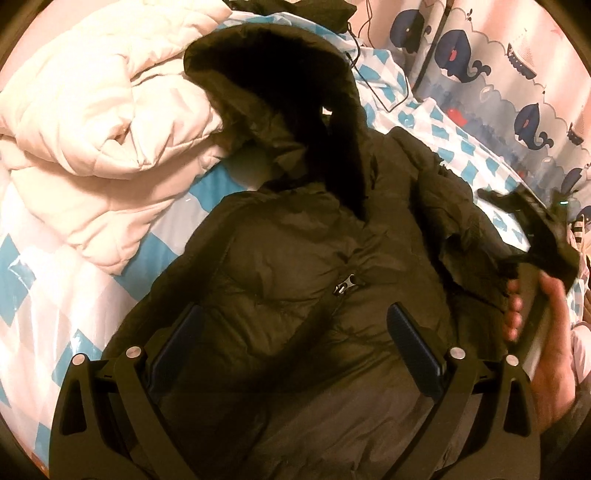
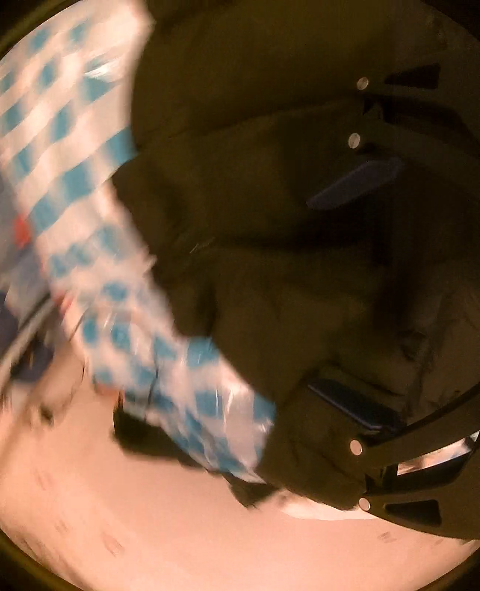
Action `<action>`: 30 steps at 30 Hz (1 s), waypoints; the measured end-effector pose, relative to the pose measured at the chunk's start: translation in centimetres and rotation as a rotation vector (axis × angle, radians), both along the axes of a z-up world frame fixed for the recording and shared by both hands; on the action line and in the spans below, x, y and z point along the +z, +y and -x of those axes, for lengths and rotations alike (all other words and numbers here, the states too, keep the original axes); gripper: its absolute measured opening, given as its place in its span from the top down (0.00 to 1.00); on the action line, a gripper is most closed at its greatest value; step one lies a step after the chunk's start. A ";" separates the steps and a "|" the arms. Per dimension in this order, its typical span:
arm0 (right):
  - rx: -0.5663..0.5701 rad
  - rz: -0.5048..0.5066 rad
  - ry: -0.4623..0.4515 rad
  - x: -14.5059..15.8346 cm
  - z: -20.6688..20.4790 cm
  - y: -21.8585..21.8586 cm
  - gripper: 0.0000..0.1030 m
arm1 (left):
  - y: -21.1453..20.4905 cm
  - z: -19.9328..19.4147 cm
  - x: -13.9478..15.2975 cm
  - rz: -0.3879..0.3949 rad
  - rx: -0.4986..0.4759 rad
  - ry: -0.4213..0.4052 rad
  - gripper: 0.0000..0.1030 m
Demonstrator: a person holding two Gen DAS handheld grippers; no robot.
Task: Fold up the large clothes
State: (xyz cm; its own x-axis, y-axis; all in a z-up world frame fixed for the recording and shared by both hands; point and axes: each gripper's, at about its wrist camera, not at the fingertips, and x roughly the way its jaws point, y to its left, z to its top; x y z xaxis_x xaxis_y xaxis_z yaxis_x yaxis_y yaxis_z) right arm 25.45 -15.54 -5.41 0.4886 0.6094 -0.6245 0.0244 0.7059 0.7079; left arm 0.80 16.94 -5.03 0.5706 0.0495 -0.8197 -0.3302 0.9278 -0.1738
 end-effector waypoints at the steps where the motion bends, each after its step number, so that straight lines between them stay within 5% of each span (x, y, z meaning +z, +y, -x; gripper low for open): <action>1: -0.003 -0.034 0.023 -0.6 -0.5 0.8 0.13 | 0.2 0.0 0.0 0.001 0.003 0.001 0.07; 4: 0.086 -0.118 0.002 0.1 -1.5 5.0 0.13 | 0.8 0.0 -0.1 0.011 0.023 0.002 0.07; 7: 0.279 -0.222 -0.115 3.8 -1.0 10.7 0.13 | 1.1 0.0 -0.3 0.012 0.033 0.004 0.07; 11: 0.382 -0.196 -0.221 7.4 1.4 12.1 0.13 | 0.9 -0.3 -0.4 0.010 0.017 0.007 0.07; 13: 0.338 -0.163 -0.255 8.0 3.0 9.3 0.13 | 0.6 -0.2 -0.1 -0.003 0.004 -0.001 0.07; 18: 0.038 0.103 -0.328 7.7 8.4 -5.2 0.13 | 0.1 -0.1 0.2 -0.020 0.000 -0.011 0.07; 22: -0.139 0.132 -0.137 2.2 9.0 -15.0 0.12 | -1.2 -0.5 0.2 -0.048 -0.011 -0.004 0.07; 25: -0.065 0.185 0.064 -3.6 7.6 -16.5 0.12 | -2.2 -1.3 -0.1 -0.071 -0.021 -0.007 0.07; 30: -0.036 0.186 -0.100 0.0 11.9 -16.5 0.12 | -3.9 -2.2 0.8 -0.173 -0.009 -0.069 0.07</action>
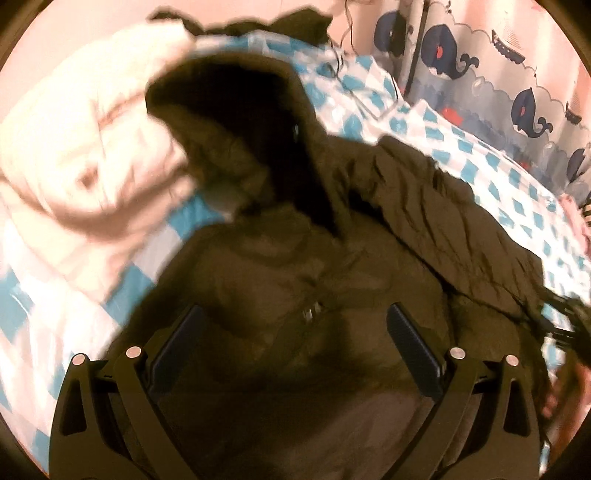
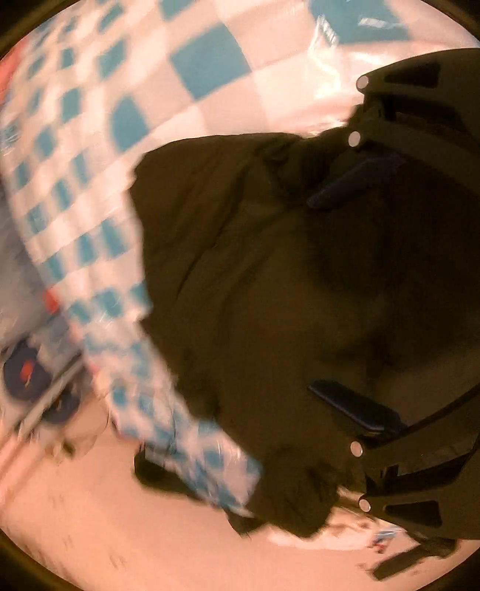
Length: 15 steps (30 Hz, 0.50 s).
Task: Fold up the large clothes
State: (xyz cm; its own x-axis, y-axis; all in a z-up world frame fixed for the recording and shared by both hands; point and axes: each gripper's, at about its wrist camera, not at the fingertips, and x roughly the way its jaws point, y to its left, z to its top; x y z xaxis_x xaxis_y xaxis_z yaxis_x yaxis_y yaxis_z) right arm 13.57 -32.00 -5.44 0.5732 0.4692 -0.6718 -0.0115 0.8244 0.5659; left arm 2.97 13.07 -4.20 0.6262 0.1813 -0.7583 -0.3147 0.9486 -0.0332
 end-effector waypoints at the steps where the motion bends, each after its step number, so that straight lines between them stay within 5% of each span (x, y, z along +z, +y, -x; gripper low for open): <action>1: 0.029 0.009 -0.043 1.1 1.7 0.3 0.12 | -0.5 0.0 0.6 -0.056 -0.004 -0.023 0.07; 3: 0.077 -0.035 -0.087 2.2 5.0 0.5 0.12 | -1.6 -0.2 1.5 -0.163 -0.026 -0.061 0.07; 6: 0.104 -0.073 -0.130 2.4 8.7 0.6 0.12 | -4.5 -0.9 2.3 -0.472 -0.105 -0.096 0.07; 12: 0.134 -0.181 -0.153 5.2 8.6 1.6 0.12 | -10.2 0.0 -2.1 -1.408 -0.584 -0.034 0.07; 15: 0.136 -0.207 -0.146 5.1 8.7 1.5 0.12 | -9.2 -0.5 -3.2 -1.662 -0.729 -0.011 0.07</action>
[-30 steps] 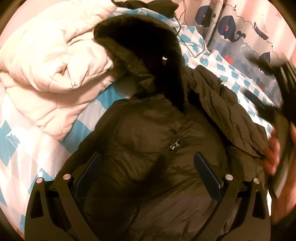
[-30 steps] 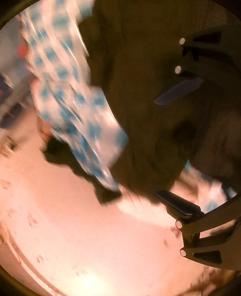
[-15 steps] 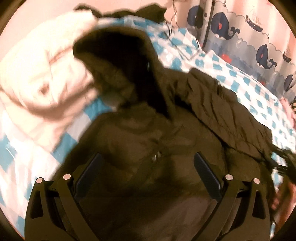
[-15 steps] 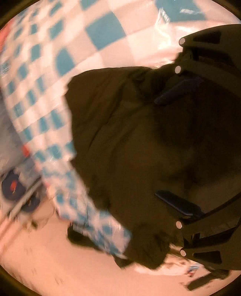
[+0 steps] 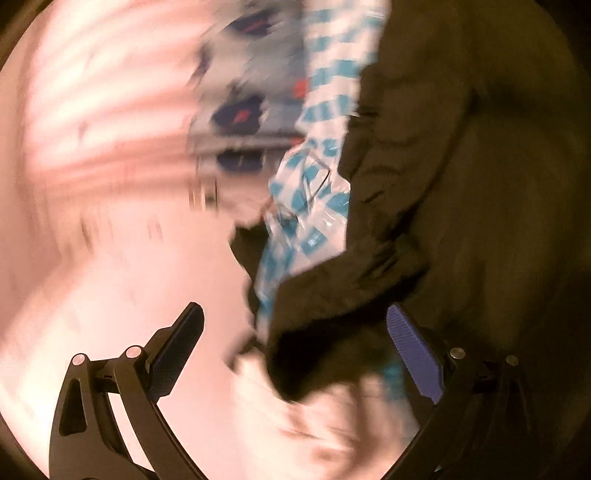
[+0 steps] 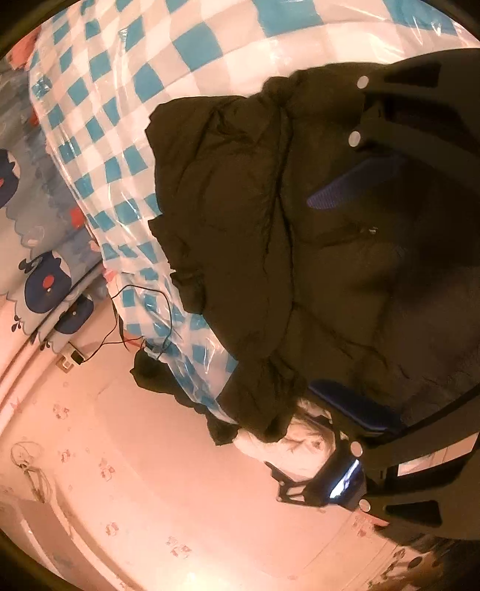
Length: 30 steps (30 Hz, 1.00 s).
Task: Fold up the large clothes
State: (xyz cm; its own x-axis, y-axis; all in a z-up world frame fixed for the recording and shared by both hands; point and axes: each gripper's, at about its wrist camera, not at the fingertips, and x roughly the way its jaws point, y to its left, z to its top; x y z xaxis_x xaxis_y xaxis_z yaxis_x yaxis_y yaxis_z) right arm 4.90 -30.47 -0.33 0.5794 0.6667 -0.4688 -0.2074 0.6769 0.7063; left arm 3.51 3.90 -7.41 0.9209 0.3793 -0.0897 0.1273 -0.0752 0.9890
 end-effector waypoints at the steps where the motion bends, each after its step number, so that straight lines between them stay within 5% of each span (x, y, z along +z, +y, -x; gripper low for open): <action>1: -0.004 -0.024 0.013 -0.3 -0.1 -0.2 0.12 | 0.8 -0.6 -0.3 -0.085 -0.029 0.059 0.07; 8: -0.041 -0.110 0.046 -1.0 -0.4 -1.7 0.12 | 3.6 -4.2 -3.1 -0.434 -0.120 0.257 0.07; 13: -0.065 -0.145 0.056 -1.1 -0.6 -2.7 0.12 | 3.4 -7.7 -5.7 -0.467 -0.054 0.332 0.08; 15: -0.075 -0.157 0.062 -1.2 -0.6 -3.0 0.12 | 3.1 -8.8 -5.7 -0.423 -0.012 0.400 0.27; 17: -0.086 -0.171 0.070 -1.4 -0.7 -3.4 0.12 | 2.7 -10.4 -5.5 -0.305 0.113 0.489 0.81; 18: -0.091 -0.180 0.076 -1.5 -0.7 -3.6 0.12 | 2.7 -11.0 -5.2 -0.250 0.140 0.487 0.90; 20: -0.104 -0.193 0.085 -1.6 -0.7 -3.9 0.12 | 2.7 -11.2 -4.0 -0.139 0.178 0.475 0.96; 24: -0.117 -0.208 0.087 -1.5 -0.5 -4.2 0.12 | 3.3 -12.9 2.3 0.287 0.289 0.418 0.98; 26: -0.119 -0.213 0.086 -1.3 -0.5 -4.2 0.12 | 4.5 -13.5 7.3 0.570 0.330 0.368 0.98; 30: -0.127 -0.233 0.091 -1.3 -0.4 -4.5 0.12 | 5.9 -13.1 14.8 0.941 0.325 0.295 0.98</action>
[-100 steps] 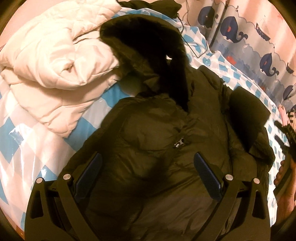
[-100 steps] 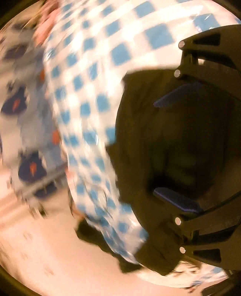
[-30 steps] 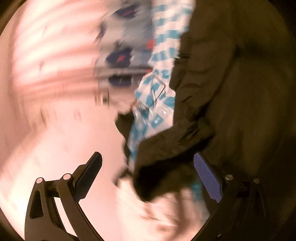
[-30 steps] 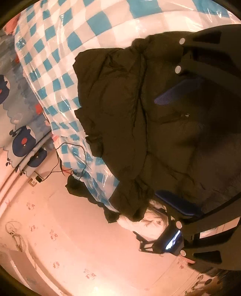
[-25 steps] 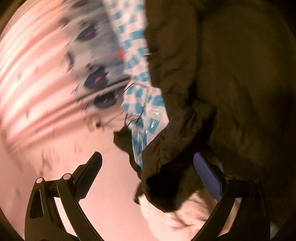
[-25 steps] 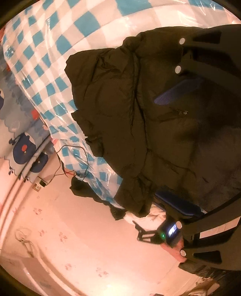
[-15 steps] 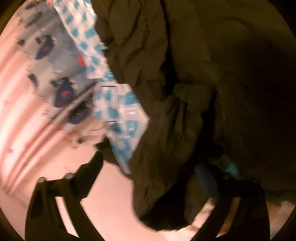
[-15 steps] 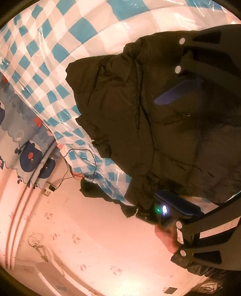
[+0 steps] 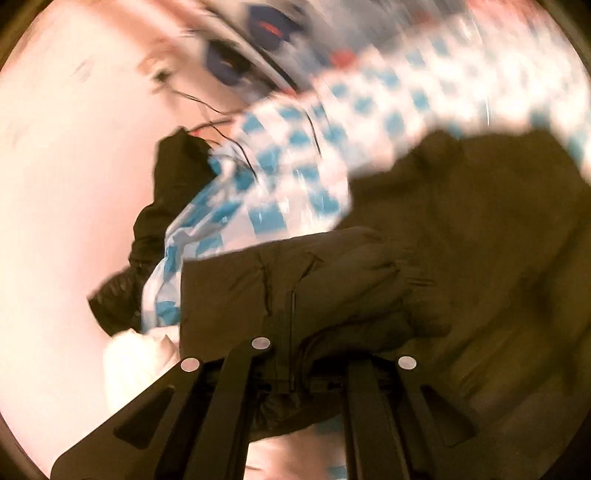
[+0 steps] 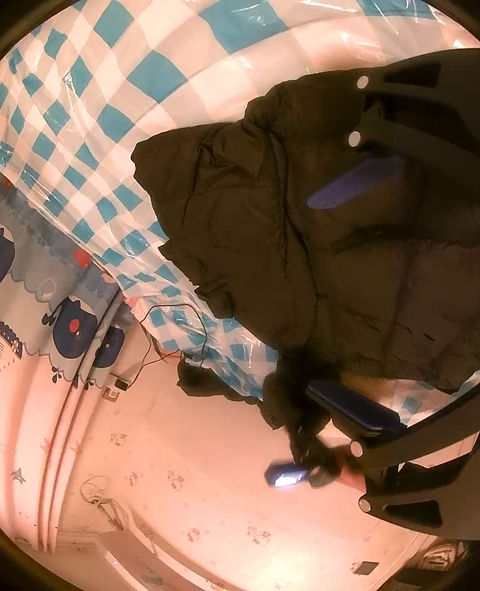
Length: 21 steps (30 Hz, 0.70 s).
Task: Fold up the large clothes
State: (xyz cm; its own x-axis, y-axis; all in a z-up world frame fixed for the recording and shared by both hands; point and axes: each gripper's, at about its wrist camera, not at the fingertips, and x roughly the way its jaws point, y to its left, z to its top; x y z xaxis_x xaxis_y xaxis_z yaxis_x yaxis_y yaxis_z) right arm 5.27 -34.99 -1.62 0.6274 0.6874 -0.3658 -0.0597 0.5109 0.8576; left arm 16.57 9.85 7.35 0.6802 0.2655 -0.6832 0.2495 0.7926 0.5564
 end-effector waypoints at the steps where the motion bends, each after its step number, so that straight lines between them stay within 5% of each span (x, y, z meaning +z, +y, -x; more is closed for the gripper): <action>1: -0.002 -0.007 0.001 0.0 0.0 -0.1 0.12 | 0.1 0.4 1.9 0.094 0.007 -0.034 0.98; 4: -0.012 -0.026 0.002 0.1 0.1 -0.6 0.12 | -0.4 1.0 6.6 0.327 0.001 -0.119 0.98; 11: -0.048 -0.105 0.031 -0.1 0.3 -2.5 0.12 | -9.6 0.9 9.2 0.617 -0.179 -0.140 0.98; 15: -0.081 -0.163 0.049 -0.4 0.3 -4.2 0.12 | -16.0 1.1 6.9 0.725 -0.263 -0.099 0.98; 21: -0.140 -0.248 0.077 -0.9 0.6 -7.1 0.12 | -22.5 -0.9 -2.5 0.819 -0.253 0.055 0.98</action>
